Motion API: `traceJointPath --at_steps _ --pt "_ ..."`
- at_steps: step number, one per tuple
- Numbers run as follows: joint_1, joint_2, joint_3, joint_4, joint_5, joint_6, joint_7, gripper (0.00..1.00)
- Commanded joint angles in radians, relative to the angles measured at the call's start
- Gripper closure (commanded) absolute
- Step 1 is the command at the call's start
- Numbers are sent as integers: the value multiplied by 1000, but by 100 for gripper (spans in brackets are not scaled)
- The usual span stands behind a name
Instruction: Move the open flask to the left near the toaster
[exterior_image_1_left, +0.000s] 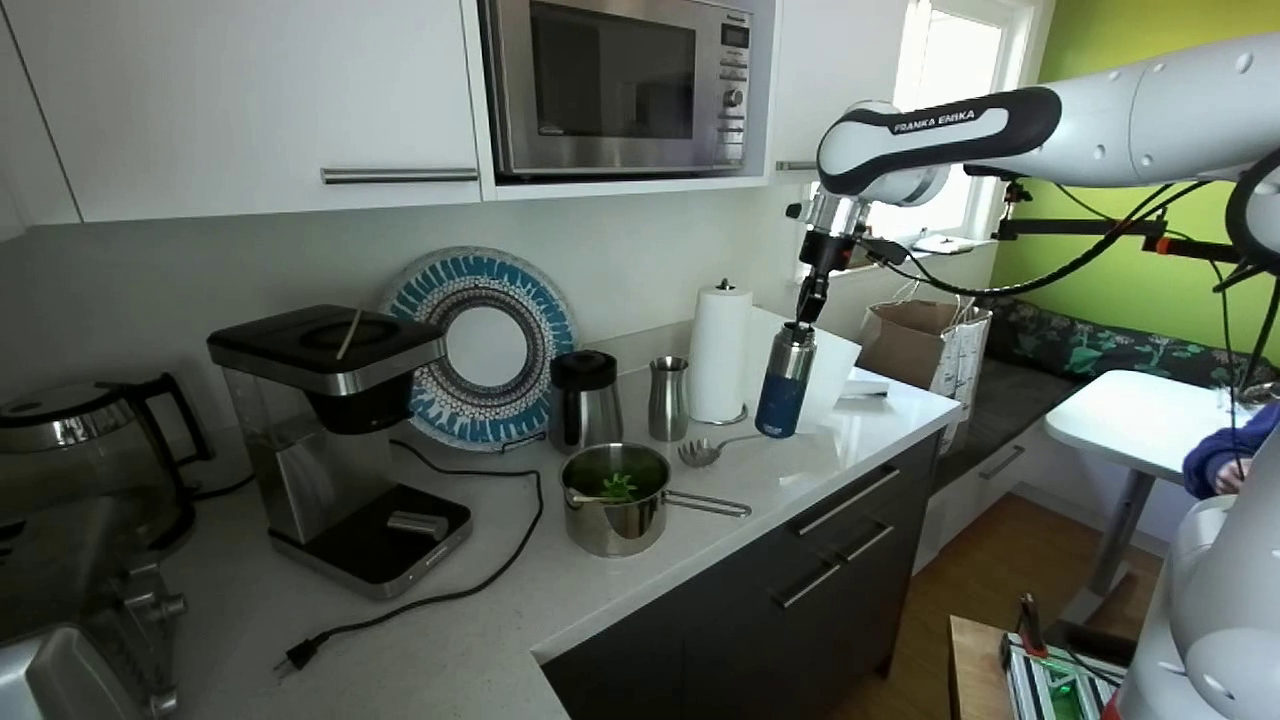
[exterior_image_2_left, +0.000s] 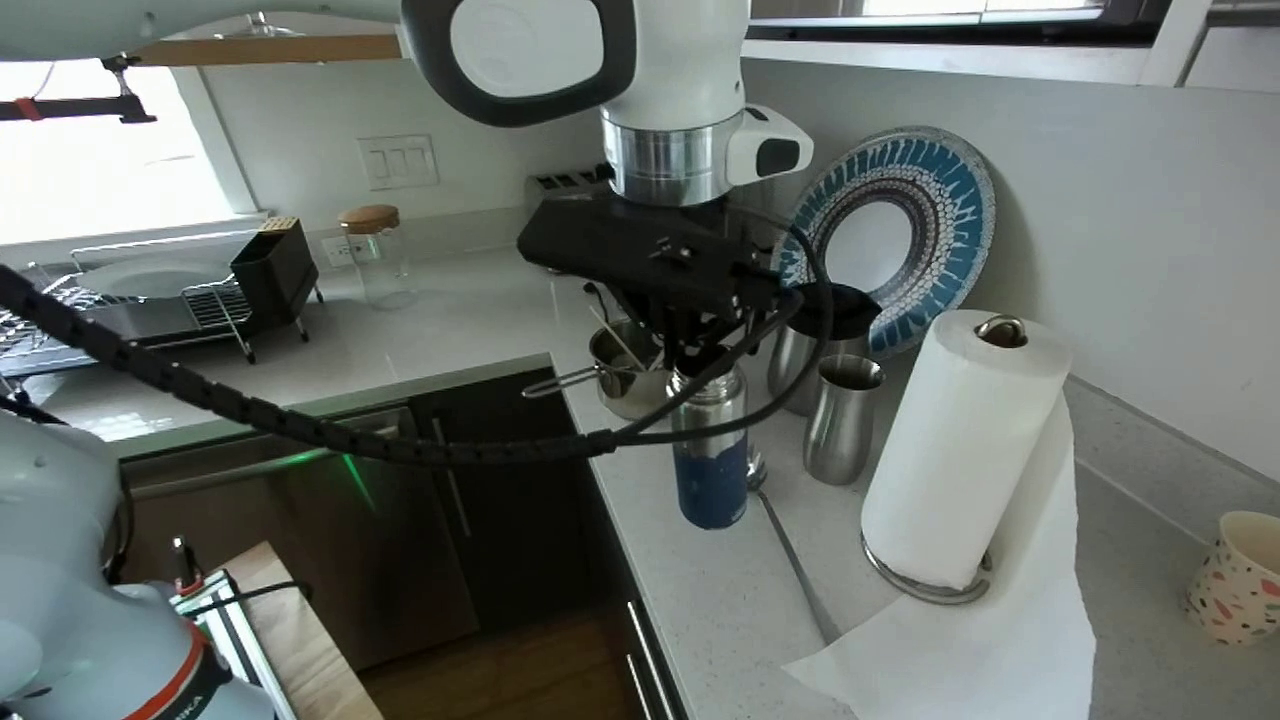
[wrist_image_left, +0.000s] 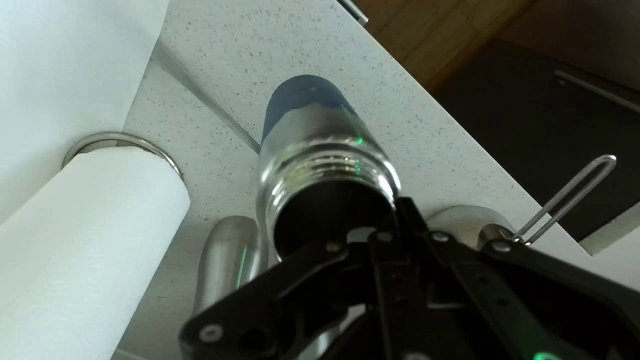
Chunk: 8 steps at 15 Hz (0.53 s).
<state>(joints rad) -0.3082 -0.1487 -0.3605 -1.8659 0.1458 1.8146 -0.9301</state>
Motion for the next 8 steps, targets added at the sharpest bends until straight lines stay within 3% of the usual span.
traceJointPath --at_steps 1,6,8 --pt "7 7 -9 5 0 -3 0 93" --pt "2 39 -8 6 0 4 -1 93" --pt "40 11 32 -6 11 33 -25 98"
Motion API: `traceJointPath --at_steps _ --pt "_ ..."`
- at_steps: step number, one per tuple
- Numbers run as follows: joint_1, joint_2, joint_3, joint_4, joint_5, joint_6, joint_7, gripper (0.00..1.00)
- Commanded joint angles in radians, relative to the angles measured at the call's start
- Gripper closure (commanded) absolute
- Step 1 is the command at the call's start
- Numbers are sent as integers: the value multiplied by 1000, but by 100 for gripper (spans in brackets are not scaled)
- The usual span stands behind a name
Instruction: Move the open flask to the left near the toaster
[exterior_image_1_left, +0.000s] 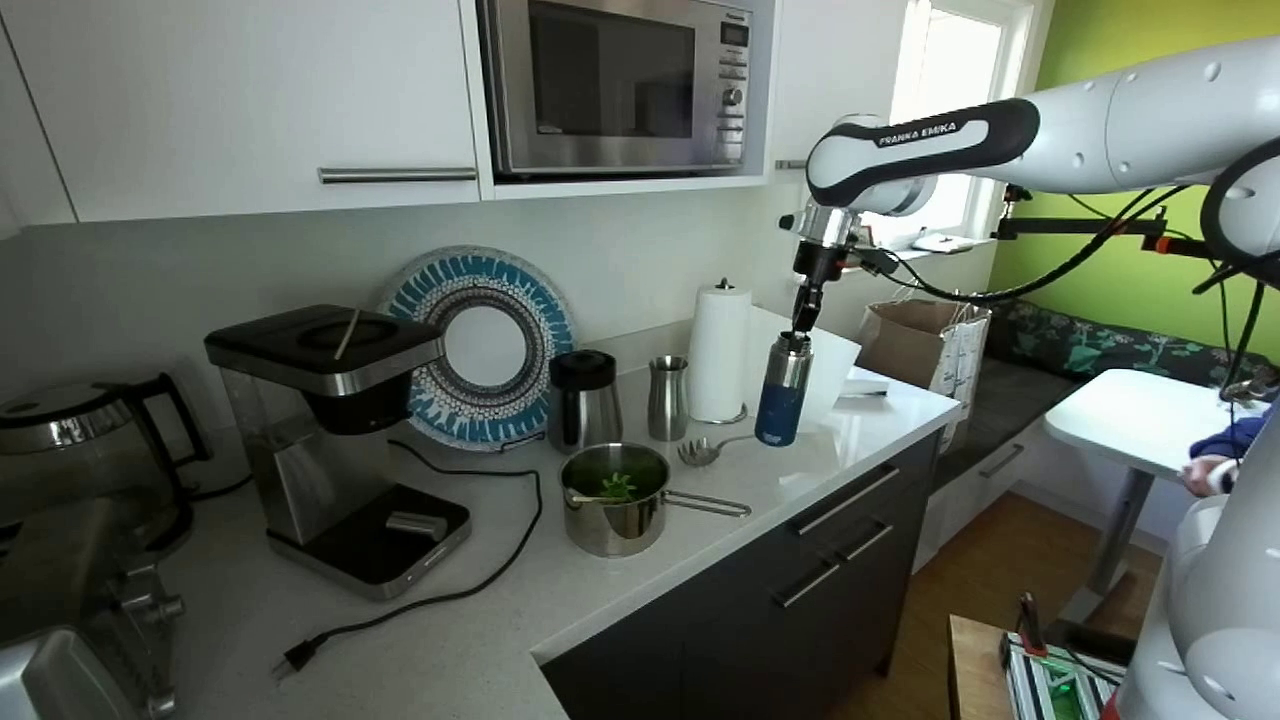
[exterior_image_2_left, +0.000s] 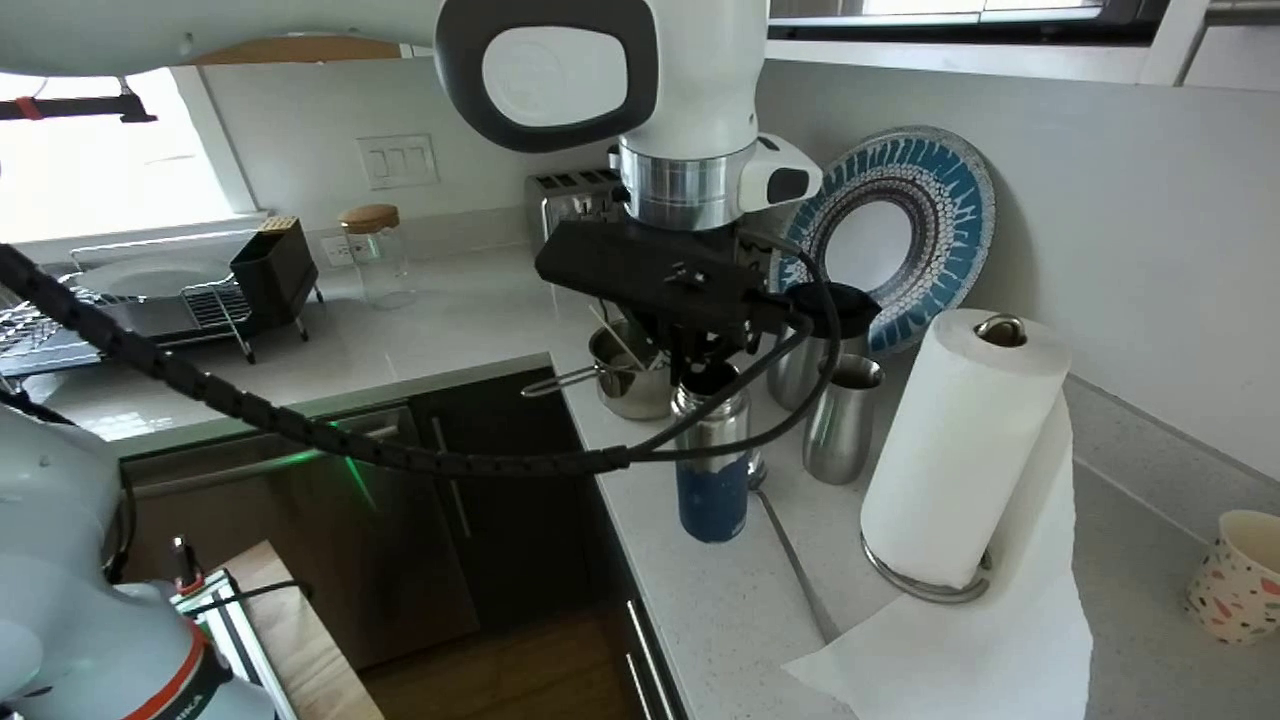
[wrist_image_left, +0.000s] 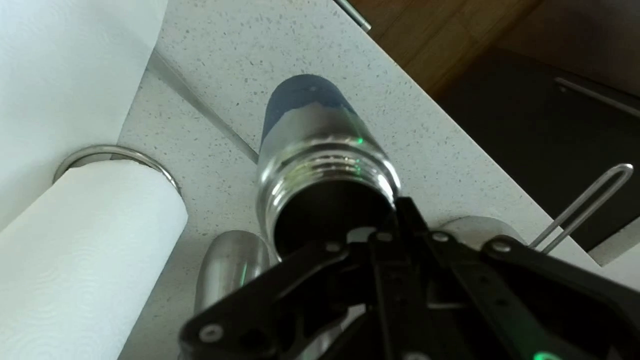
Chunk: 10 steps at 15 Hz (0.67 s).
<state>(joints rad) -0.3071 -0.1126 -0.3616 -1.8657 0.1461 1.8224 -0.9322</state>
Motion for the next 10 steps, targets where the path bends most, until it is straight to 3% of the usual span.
traceJointPath --at_steps 1,4,10 --pt "60 -55 59 -11 -11 35 -38 98" --pt "124 -102 137 25 -44 24 -23 98" --pt "308 -116 283 172 28 -3 -44 98"
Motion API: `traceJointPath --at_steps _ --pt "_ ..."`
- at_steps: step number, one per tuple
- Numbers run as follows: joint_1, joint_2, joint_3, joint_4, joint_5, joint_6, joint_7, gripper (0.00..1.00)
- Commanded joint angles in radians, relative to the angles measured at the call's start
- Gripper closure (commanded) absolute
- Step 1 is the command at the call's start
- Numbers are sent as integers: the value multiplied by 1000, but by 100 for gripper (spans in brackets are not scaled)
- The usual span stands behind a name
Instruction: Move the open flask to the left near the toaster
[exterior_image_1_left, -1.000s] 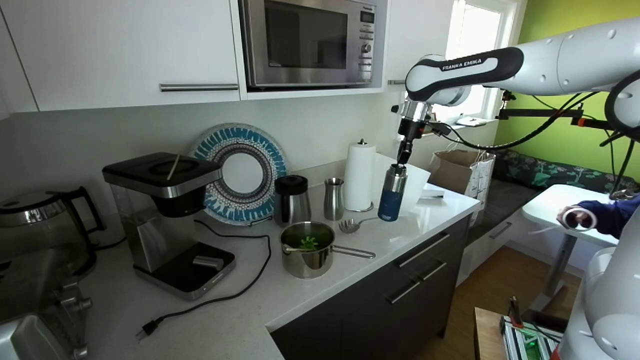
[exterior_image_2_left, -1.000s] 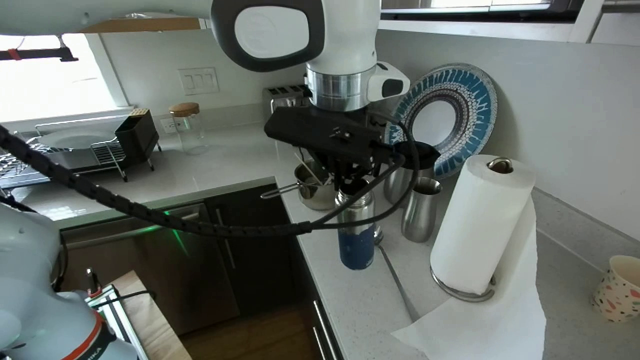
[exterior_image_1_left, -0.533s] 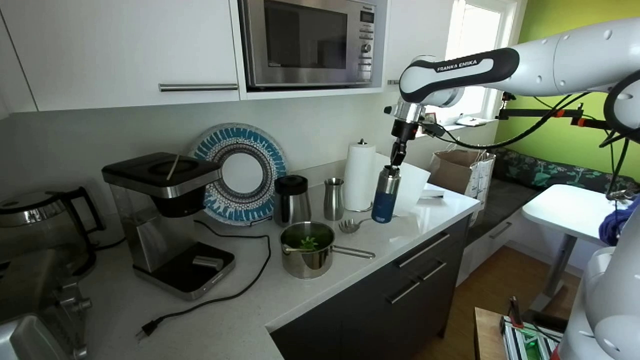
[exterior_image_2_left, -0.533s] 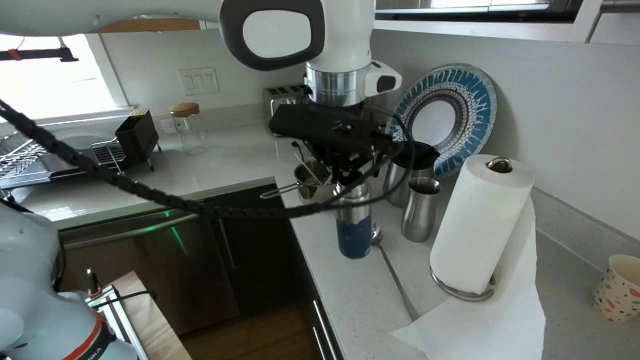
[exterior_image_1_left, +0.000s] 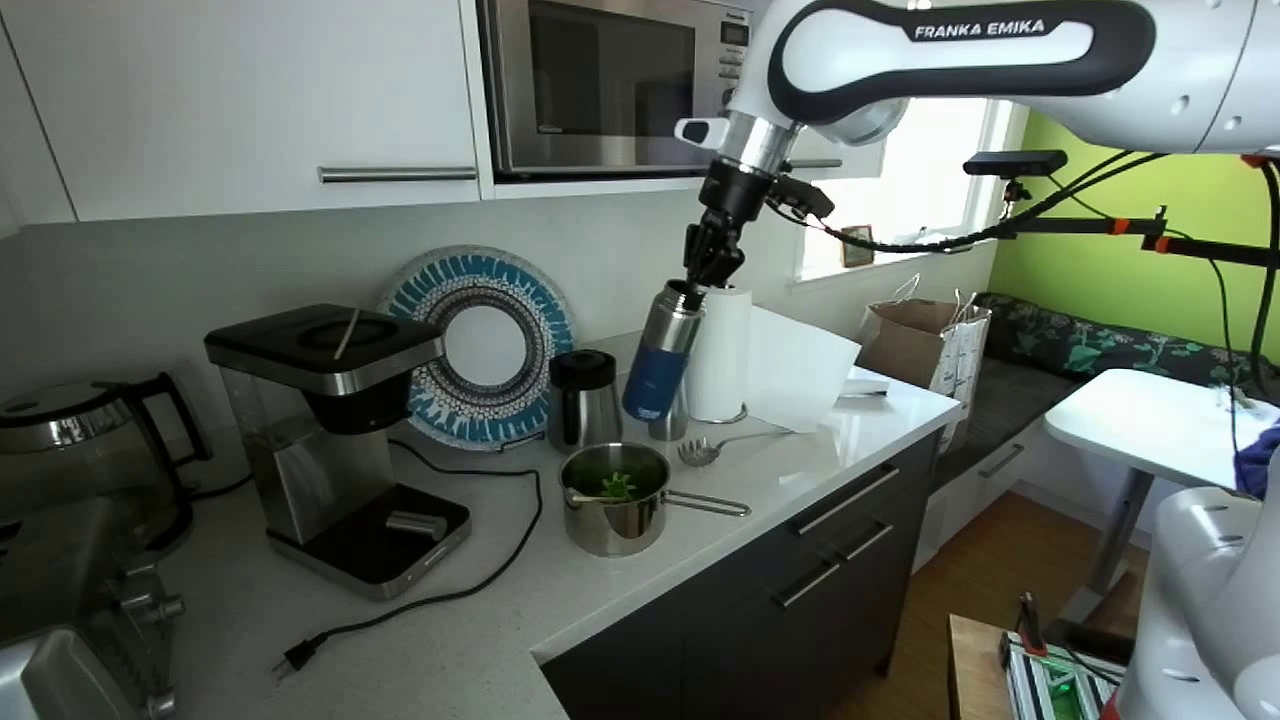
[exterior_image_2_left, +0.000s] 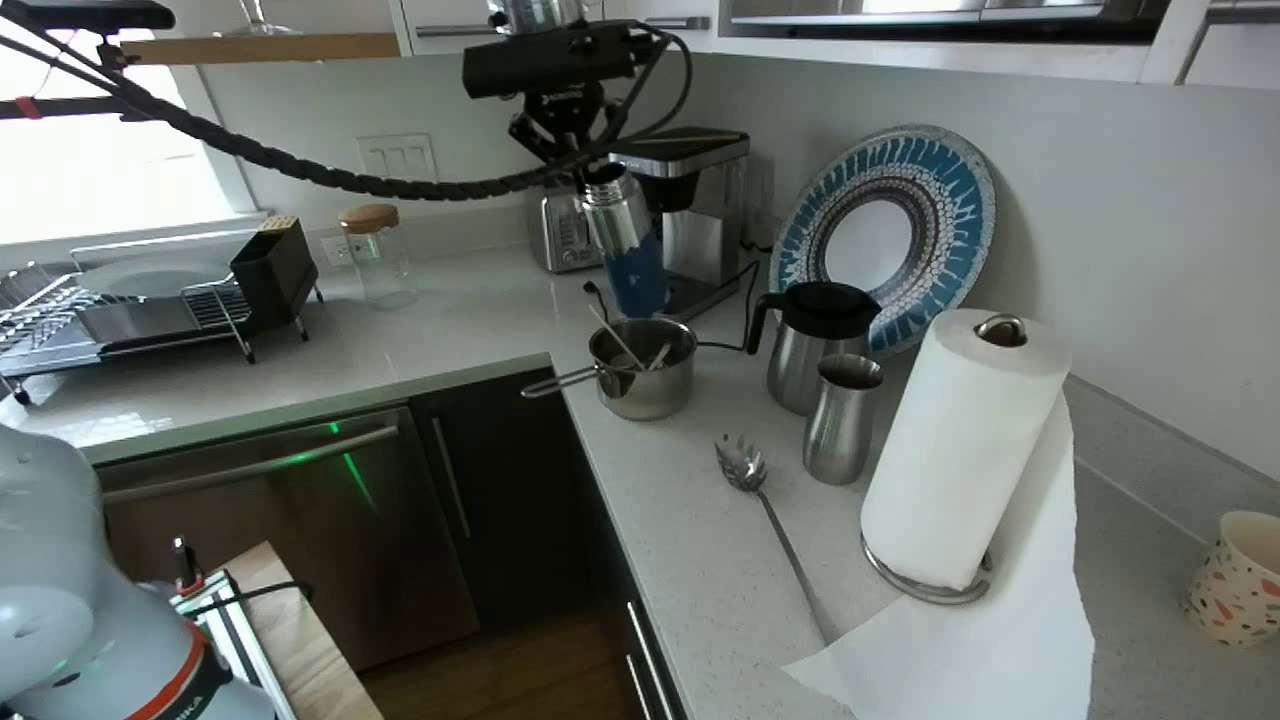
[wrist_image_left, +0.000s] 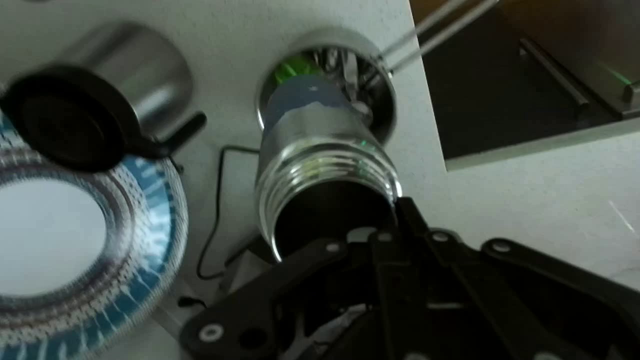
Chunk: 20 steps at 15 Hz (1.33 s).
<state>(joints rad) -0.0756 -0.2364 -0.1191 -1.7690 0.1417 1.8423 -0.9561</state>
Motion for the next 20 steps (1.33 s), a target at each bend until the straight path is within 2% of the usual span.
traceJointPath --at_steps 1,6,9,11,12,14,19,20 --pt "104 19 58 91 50 -10 -32 98" --pt "200 66 97 110 186 30 -174 98" --pt "223 93 111 72 286 37 -307 98" --pt "224 112 118 60 345 1 -405 98" --pt "205 109 132 78 288 9 -313 93" --pt "207 129 139 70 315 8 -363 93" --pt "207 128 138 71 319 8 -378 93" --pt "207 128 138 71 319 8 -378 98"
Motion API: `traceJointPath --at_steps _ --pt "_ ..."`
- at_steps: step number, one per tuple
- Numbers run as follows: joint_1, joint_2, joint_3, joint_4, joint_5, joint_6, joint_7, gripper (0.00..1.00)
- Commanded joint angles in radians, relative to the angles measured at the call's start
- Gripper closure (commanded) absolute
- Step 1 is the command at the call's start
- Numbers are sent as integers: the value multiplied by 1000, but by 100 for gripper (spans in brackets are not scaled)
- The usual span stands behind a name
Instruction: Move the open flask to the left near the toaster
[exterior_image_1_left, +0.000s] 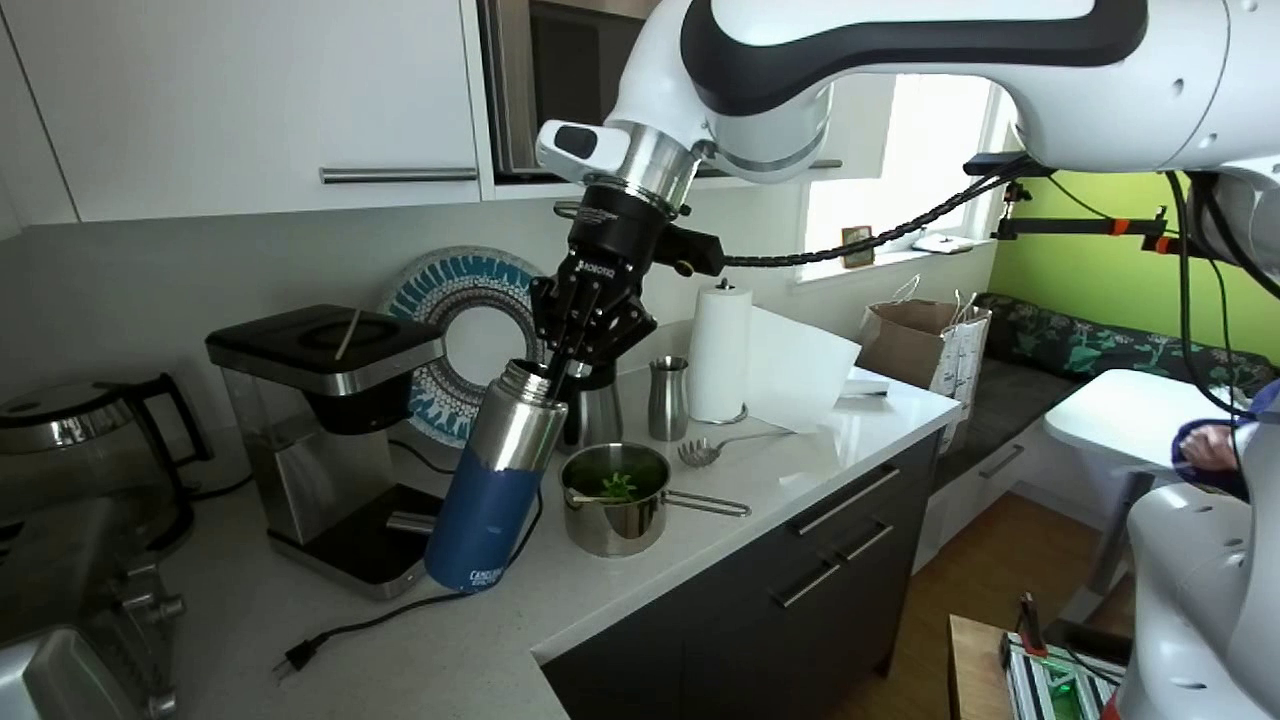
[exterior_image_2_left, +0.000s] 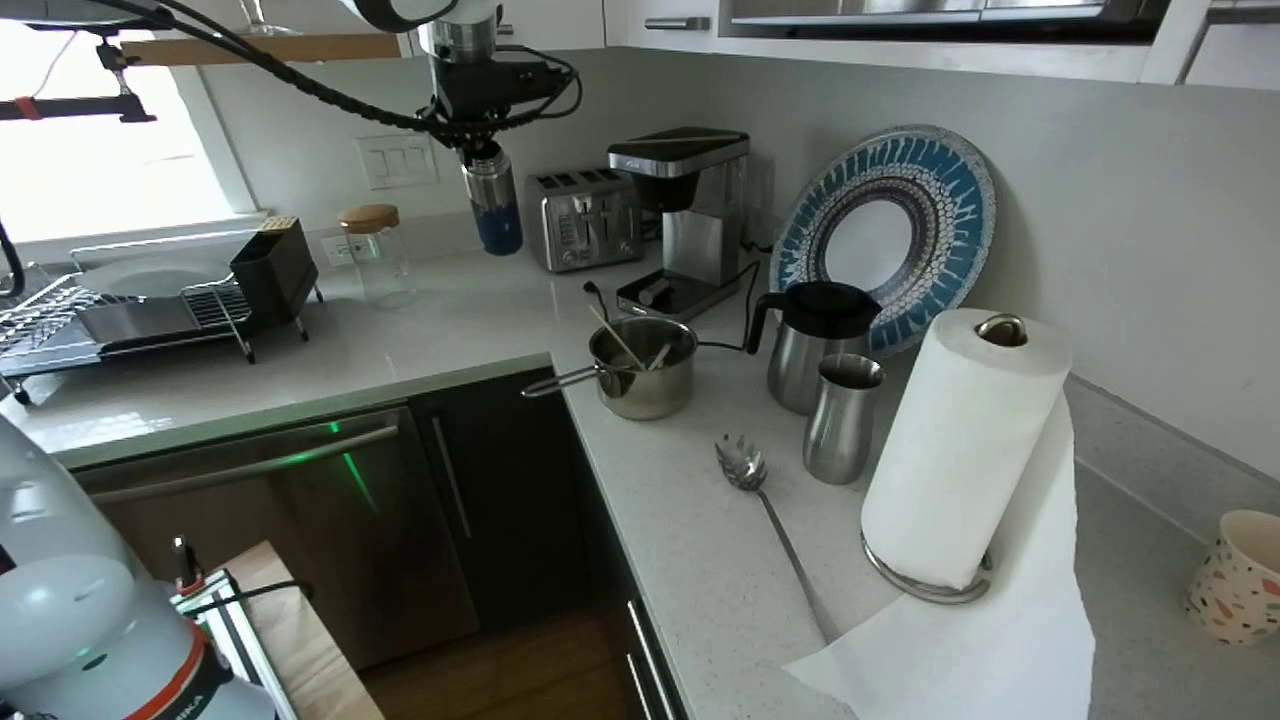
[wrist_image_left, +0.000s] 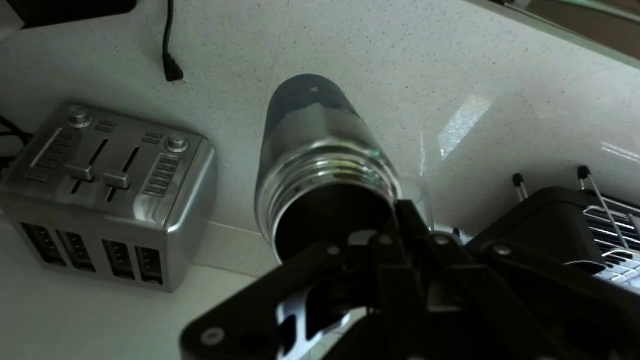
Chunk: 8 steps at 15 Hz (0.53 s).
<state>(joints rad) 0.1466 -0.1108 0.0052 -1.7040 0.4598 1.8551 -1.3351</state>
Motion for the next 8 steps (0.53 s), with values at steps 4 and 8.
traceJointPath --at_steps 4,8 --pt "32 157 107 100 -105 -48 111 98" --pt "84 282 193 215 -342 -19 300 98"
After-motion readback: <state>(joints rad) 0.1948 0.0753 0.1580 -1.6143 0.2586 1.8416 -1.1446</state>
